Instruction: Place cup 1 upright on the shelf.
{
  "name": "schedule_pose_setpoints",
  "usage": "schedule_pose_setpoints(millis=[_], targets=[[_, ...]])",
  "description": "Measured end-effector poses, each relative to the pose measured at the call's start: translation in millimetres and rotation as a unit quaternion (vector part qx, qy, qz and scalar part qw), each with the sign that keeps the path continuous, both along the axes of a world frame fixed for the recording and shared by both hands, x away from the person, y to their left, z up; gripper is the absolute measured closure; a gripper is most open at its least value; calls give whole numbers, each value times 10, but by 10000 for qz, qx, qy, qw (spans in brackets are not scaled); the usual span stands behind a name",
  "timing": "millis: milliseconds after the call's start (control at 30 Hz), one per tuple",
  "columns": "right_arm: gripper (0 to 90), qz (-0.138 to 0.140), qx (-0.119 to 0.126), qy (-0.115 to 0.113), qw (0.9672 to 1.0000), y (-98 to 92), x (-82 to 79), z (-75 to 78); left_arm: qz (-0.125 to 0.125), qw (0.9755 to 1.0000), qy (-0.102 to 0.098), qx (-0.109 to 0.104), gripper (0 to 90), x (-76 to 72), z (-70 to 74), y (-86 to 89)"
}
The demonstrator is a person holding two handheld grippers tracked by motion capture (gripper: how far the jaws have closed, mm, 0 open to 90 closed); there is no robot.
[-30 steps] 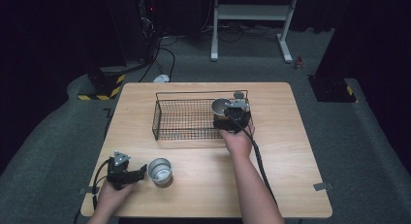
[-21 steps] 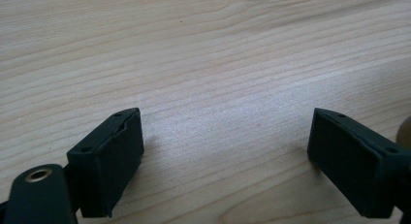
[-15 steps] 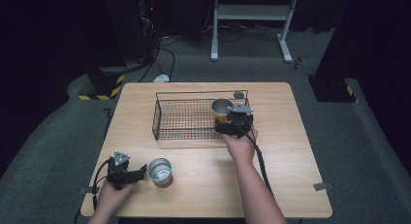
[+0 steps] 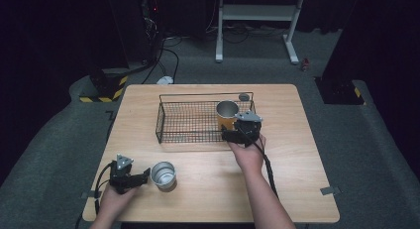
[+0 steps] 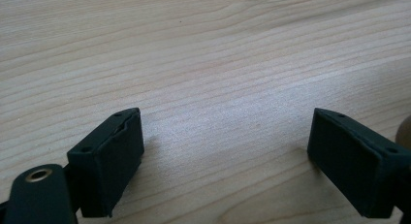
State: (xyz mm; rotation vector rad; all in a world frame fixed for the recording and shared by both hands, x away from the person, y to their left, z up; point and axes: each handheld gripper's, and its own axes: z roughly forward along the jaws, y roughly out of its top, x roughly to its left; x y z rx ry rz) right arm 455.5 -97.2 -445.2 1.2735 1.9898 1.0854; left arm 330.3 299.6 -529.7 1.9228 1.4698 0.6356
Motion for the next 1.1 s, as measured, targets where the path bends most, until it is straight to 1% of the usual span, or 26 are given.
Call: schedule_pose_setpoints(millis=[67,133,233,400,533,667,700,767,900,1100], targets=[[100,2,15,-8,10000,-26,-48,-2,-1,10000,0,1,133,0,0,0],[100,18,2,-17,10000,-31,-54,-2,-1,10000,0,0,133,0,0,0],[100,45,4,-70,10000,-59,-120,-1,-1,10000,0,1,133,0,0,0],[100,77,20,-106,9999,-92,-185,-3,-1,10000,0,0,133,0,0,0],[100,76,60,-91,9999,-123,-254,-14,-2,10000,0,2,133,0,0,0],[100,89,57,-107,9999,-155,-311,-39,-14,10000,-4,23,133,1,1,3],[100,110,22,-134,9998,-174,-338,-53,-15,10000,-3,25,133,1,1,4],[100,97,34,-123,9999,-179,-352,-57,-15,10000,-3,25,133,1,1,4],[100,112,67,-131,9998,-233,-441,-95,-12,10000,-3,21,133,1,1,3],[100,152,31,-132,9998,-282,-529,-147,-15,10000,-2,22,133,1,1,4]])
